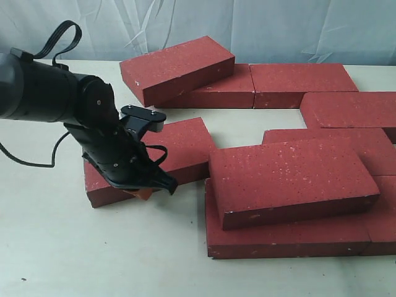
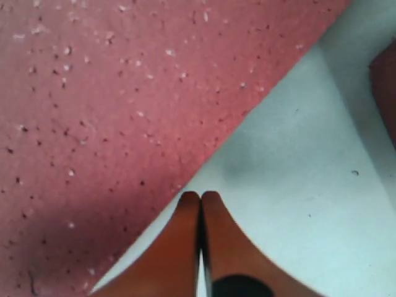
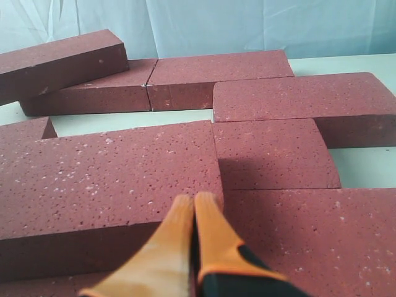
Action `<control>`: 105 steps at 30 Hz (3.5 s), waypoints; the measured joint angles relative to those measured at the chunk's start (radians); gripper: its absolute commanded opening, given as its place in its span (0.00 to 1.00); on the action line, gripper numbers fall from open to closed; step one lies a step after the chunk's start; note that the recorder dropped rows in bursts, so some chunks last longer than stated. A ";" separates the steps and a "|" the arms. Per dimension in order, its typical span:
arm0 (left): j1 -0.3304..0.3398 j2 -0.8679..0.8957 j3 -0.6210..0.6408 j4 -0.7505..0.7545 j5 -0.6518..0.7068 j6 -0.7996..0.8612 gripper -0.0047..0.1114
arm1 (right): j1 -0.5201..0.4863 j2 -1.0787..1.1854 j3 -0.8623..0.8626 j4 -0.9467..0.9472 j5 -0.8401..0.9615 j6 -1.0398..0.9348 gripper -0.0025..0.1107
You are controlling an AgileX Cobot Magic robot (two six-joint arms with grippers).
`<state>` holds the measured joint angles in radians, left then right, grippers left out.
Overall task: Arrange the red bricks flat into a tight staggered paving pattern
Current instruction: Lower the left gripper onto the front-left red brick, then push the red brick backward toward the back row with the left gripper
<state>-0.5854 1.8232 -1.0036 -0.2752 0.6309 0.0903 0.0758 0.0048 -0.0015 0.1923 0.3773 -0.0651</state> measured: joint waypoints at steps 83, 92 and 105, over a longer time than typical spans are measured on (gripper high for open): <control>0.024 0.060 -0.022 0.174 -0.259 0.000 0.04 | 0.000 0.000 0.000 0.000 -0.001 0.000 0.02; 0.024 0.085 -0.022 0.231 -0.376 0.000 0.04 | 0.000 0.000 0.000 0.000 -0.001 0.000 0.02; 0.026 0.085 -0.022 0.487 -0.345 0.000 0.04 | 0.000 0.000 0.000 0.000 -0.001 0.000 0.02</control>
<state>-0.5594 1.9086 -1.0253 0.2123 0.2855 0.0903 0.0758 0.0048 -0.0015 0.1923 0.3766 -0.0651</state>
